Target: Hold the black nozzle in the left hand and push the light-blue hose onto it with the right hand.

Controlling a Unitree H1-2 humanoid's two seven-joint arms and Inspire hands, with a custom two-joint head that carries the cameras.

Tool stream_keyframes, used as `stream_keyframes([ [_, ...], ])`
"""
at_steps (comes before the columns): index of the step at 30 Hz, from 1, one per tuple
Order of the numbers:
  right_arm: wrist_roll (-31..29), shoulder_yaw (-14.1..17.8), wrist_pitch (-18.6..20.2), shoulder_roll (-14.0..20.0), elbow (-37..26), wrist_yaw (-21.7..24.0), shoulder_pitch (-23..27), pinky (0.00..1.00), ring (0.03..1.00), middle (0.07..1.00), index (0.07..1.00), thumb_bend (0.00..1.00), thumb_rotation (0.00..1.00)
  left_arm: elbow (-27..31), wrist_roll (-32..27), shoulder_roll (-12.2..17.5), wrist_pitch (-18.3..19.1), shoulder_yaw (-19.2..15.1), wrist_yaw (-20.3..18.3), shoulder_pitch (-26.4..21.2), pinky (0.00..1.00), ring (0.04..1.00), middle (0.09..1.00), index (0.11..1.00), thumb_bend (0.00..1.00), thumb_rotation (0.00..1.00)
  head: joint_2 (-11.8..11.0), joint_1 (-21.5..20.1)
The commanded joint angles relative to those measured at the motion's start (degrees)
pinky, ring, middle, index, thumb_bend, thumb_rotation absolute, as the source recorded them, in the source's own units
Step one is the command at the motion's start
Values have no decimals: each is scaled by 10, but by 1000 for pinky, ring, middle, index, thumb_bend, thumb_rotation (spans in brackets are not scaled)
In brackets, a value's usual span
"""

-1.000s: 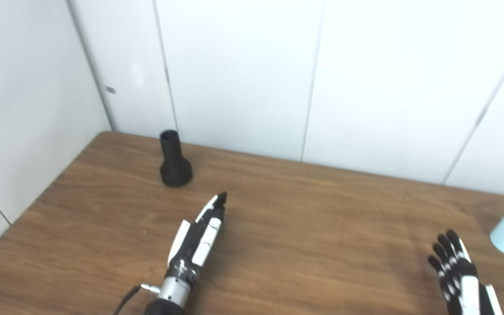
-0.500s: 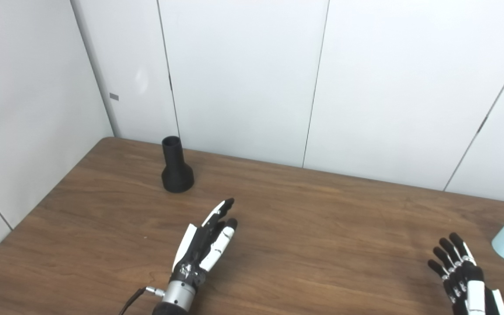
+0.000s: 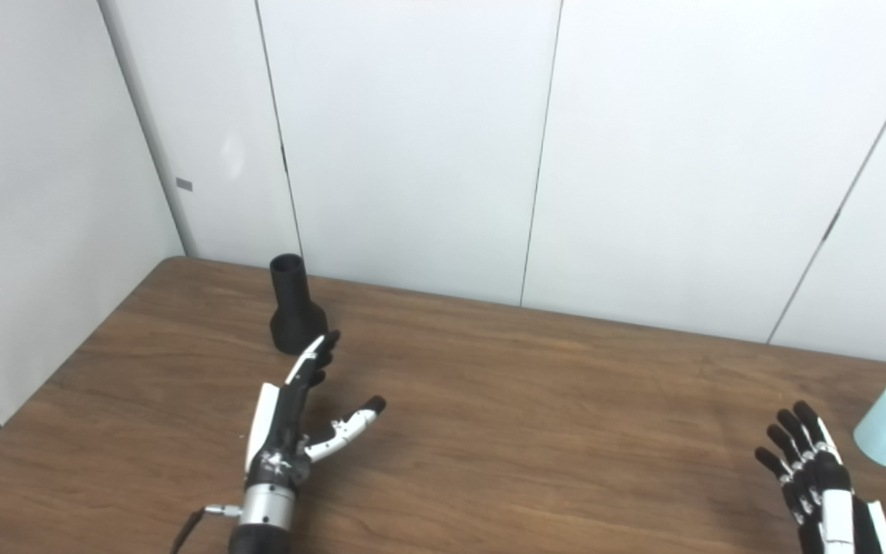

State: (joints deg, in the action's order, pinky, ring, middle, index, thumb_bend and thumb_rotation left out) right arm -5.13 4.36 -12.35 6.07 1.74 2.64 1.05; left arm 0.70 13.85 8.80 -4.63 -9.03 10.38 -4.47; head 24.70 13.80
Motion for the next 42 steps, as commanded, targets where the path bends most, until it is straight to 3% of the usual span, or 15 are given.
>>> stream_keyframes([
  [1,2,-4,-24,-3,76,8,-41,861,927,939,952,620,1000,42,3,9,0,-15,16,-38,872,897,889,887,714,63,0,0],
  [4,1,-4,-25,-2,76,7,-42,869,930,943,955,617,1000,40,35,22,21,-27,35,-51,883,899,890,889,743,12,2,2],
  [12,7,-4,-15,-4,70,1,-43,872,939,946,955,603,1000,-14,96,67,51,-55,88,-85,939,925,887,864,818,80,7,-1],
  [17,15,-7,-27,-2,73,2,-41,880,949,953,955,572,1000,-60,91,89,27,-64,113,-106,905,920,897,859,822,113,9,-3],
  [20,23,-7,-27,-2,71,0,-41,862,947,949,955,577,1000,-99,98,101,-1,-61,142,-127,834,872,863,846,836,112,11,-3],
  [23,25,-6,-22,-5,65,-2,-44,852,942,945,951,593,1000,-131,115,114,4,-51,156,-150,866,907,894,835,857,156,15,-5],
  [26,26,-6,-21,-8,60,-4,-46,857,941,947,953,598,1000,-156,137,144,27,-25,131,-170,909,968,955,882,855,258,17,-7],
  [30,27,-6,-22,-10,59,-7,-46,849,931,940,950,577,1000,-146,169,176,92,19,76,-183,855,918,915,929,932,406,19,-9],
  [32,24,-6,-23,-11,58,-6,-47,861,931,940,952,578,1000,-145,190,187,116,39,61,-188,894,924,915,931,976,479,20,-9],
  [38,29,-5,-21,-12,55,-9,-48,867,933,935,971,536,1000,-158,218,208,158,84,24,-211,989,955,907,898,1000,525,23,-9],
  [42,22,-4,-18,-13,49,-6,-50,886,940,933,995,508,1000,-157,223,213,191,104,-17,-225,1000,964,901,879,1000,573,26,-4],
])
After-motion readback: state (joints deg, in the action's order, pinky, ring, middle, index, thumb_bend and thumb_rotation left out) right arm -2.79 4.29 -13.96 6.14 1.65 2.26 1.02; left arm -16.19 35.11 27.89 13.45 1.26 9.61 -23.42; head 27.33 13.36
